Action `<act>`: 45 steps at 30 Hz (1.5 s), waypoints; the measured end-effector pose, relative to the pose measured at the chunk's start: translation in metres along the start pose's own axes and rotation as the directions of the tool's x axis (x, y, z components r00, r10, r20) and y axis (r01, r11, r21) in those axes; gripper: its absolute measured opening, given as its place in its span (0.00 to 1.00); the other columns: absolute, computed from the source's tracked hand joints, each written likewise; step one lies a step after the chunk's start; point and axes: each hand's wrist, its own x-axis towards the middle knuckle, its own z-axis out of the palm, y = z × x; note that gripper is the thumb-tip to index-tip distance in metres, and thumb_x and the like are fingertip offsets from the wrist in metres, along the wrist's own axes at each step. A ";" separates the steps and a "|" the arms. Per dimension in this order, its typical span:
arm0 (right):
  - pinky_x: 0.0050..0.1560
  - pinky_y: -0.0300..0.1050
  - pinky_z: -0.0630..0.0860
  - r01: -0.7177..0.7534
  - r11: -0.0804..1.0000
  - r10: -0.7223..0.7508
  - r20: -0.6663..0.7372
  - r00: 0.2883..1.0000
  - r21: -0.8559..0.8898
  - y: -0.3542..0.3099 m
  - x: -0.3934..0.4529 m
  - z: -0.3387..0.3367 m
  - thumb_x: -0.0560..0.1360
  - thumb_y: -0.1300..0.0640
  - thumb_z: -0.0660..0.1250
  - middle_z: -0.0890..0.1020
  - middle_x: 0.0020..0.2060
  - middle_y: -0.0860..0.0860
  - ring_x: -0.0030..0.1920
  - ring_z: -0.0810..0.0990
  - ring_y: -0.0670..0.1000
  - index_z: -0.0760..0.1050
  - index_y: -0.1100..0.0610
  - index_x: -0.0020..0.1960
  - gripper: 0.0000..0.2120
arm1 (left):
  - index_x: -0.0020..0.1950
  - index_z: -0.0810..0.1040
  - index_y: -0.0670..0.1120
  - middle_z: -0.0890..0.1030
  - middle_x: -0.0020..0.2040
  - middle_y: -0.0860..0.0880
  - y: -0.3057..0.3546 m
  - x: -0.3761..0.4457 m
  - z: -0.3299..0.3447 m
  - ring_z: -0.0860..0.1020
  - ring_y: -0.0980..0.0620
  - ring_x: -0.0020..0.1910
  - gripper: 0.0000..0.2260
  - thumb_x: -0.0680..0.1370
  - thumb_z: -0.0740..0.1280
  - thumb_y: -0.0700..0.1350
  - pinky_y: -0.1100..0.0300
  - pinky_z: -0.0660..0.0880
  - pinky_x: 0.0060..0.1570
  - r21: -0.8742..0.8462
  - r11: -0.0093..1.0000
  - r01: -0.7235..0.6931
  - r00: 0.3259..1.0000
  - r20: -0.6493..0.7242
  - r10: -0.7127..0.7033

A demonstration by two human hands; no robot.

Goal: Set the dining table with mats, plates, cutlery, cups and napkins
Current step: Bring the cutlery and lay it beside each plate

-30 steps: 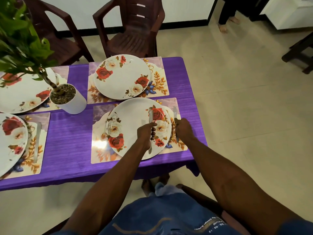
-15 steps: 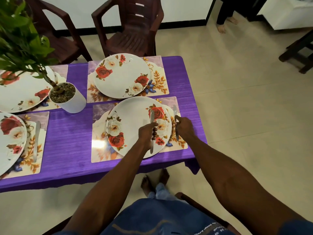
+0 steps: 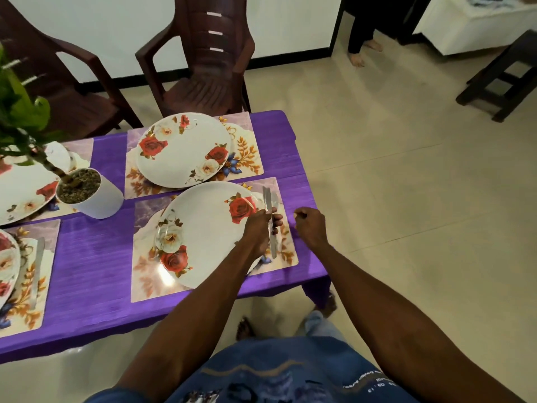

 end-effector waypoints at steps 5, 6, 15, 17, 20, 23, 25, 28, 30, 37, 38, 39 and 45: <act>0.45 0.48 0.78 -0.006 0.995 0.008 -0.022 1.000 0.099 0.014 0.048 -0.045 0.75 0.65 0.64 0.85 0.38 0.57 0.39 0.83 0.58 0.83 0.62 0.46 0.08 | 0.53 0.76 0.39 0.81 0.41 0.43 -0.002 0.024 0.071 0.81 0.53 0.33 0.09 0.82 0.56 0.34 0.64 0.75 0.31 0.022 0.998 -0.066 0.997 0.031 0.066; 0.43 0.48 0.78 -0.011 0.994 0.012 -0.010 1.000 0.110 0.020 0.061 -0.057 0.74 0.66 0.64 0.84 0.36 0.57 0.37 0.82 0.57 0.83 0.61 0.45 0.09 | 0.53 0.75 0.39 0.82 0.41 0.43 -0.005 0.032 0.089 0.82 0.53 0.33 0.09 0.82 0.55 0.34 0.64 0.76 0.32 0.008 0.997 -0.071 0.997 0.041 0.071; 0.36 0.47 0.78 -0.130 0.979 0.114 0.108 0.988 0.159 0.080 0.145 -0.199 0.69 0.68 0.60 0.81 0.30 0.53 0.31 0.80 0.52 0.82 0.59 0.38 0.12 | 0.51 0.74 0.35 0.83 0.41 0.40 -0.045 0.091 0.268 0.84 0.46 0.35 0.08 0.80 0.55 0.30 0.58 0.80 0.34 -0.125 0.992 -0.011 1.000 -0.028 0.008; 0.36 0.47 0.78 -0.142 0.979 0.124 0.125 0.984 0.145 0.090 0.164 -0.228 0.71 0.68 0.60 0.80 0.30 0.52 0.31 0.80 0.52 0.81 0.59 0.40 0.11 | 0.48 0.75 0.34 0.82 0.42 0.38 -0.050 0.104 0.297 0.84 0.45 0.35 0.07 0.80 0.58 0.31 0.57 0.81 0.35 -0.177 0.984 0.009 0.998 -0.061 -0.020; 0.37 0.46 0.78 -0.179 0.968 0.153 0.148 0.977 0.178 0.101 0.191 -0.255 0.73 0.66 0.60 0.81 0.34 0.53 0.31 0.81 0.54 0.80 0.60 0.42 0.10 | 0.48 0.77 0.33 0.78 0.38 0.38 -0.053 0.125 0.324 0.81 0.45 0.31 0.02 0.78 0.65 0.32 0.49 0.82 0.45 -0.211 0.977 0.032 0.994 -0.097 -0.053; 0.33 0.42 0.76 -0.229 0.949 0.184 0.207 0.961 0.219 0.100 0.217 -0.272 0.75 0.66 0.60 0.80 0.35 0.54 0.30 0.79 0.53 0.80 0.61 0.43 0.09 | 0.50 0.77 0.32 0.78 0.35 0.39 -0.045 0.151 0.340 0.80 0.45 0.30 0.07 0.75 0.70 0.33 0.49 0.80 0.45 -0.182 0.980 0.075 0.973 -0.200 -0.112; 0.31 0.41 0.74 -0.275 0.928 0.193 0.311 0.931 0.249 0.098 0.236 -0.275 0.75 0.65 0.61 0.79 0.34 0.56 0.29 0.78 0.52 0.79 0.64 0.46 0.08 | 0.50 0.79 0.34 0.80 0.38 0.41 -0.037 0.166 0.348 0.80 0.45 0.35 0.08 0.74 0.73 0.36 0.54 0.78 0.40 -0.138 0.988 0.070 0.957 -0.270 -0.105; 0.31 0.42 0.73 -0.330 0.912 0.173 0.499 0.849 0.245 0.083 0.270 -0.270 0.79 0.59 0.62 0.80 0.34 0.57 0.29 0.77 0.53 0.79 0.67 0.47 0.11 | 0.47 0.81 0.37 0.82 0.43 0.42 -0.021 0.191 0.354 0.79 0.46 0.39 0.07 0.72 0.75 0.37 0.55 0.76 0.42 -0.119 0.992 0.046 0.948 -0.308 -0.081; 0.30 0.41 0.73 -0.317 0.917 0.141 0.545 0.827 0.244 0.070 0.294 -0.263 0.79 0.57 0.63 0.79 0.32 0.57 0.28 0.77 0.52 0.78 0.66 0.46 0.13 | 0.46 0.81 0.38 0.82 0.45 0.41 -0.009 0.209 0.355 0.78 0.45 0.40 0.06 0.72 0.75 0.37 0.55 0.73 0.40 -0.132 0.991 0.033 0.952 -0.298 -0.072; 0.36 0.44 0.79 -0.184 0.969 0.050 0.600 0.798 0.163 0.023 0.406 -0.228 0.74 0.66 0.67 0.81 0.37 0.58 0.34 0.79 0.53 0.78 0.62 0.42 0.03 | 0.44 0.81 0.39 0.82 0.35 0.45 0.069 0.293 0.356 0.79 0.48 0.34 0.02 0.73 0.73 0.36 0.58 0.75 0.37 -0.214 0.976 0.023 0.965 -0.250 -0.078; 0.36 0.43 0.79 -0.172 0.974 0.047 0.617 0.785 0.145 0.011 0.424 -0.222 0.75 0.66 0.66 0.81 0.37 0.57 0.35 0.80 0.52 0.77 0.61 0.42 0.04 | 0.43 0.81 0.40 0.81 0.36 0.45 0.082 0.306 0.353 0.78 0.49 0.33 0.01 0.74 0.72 0.37 0.60 0.73 0.35 -0.216 0.976 0.027 0.966 -0.247 -0.081; 0.36 0.43 0.78 -0.161 0.979 0.045 0.636 0.770 0.125 0.000 0.441 -0.216 0.75 0.66 0.66 0.81 0.38 0.57 0.35 0.80 0.52 0.76 0.61 0.41 0.05 | 0.44 0.81 0.41 0.81 0.37 0.45 0.096 0.318 0.350 0.78 0.50 0.33 0.02 0.74 0.73 0.38 0.61 0.72 0.33 -0.215 0.976 0.021 0.965 -0.252 -0.076; 0.34 0.43 0.78 -0.143 0.983 0.029 0.678 0.735 0.113 -0.066 0.528 -0.162 0.76 0.70 0.57 0.81 0.36 0.60 0.31 0.80 0.54 0.73 0.62 0.46 0.07 | 0.42 0.79 0.43 0.76 0.32 0.51 0.181 0.374 0.310 0.69 0.58 0.20 0.03 0.74 0.73 0.40 0.64 0.64 0.26 -0.240 0.968 -0.073 0.916 -0.399 -0.030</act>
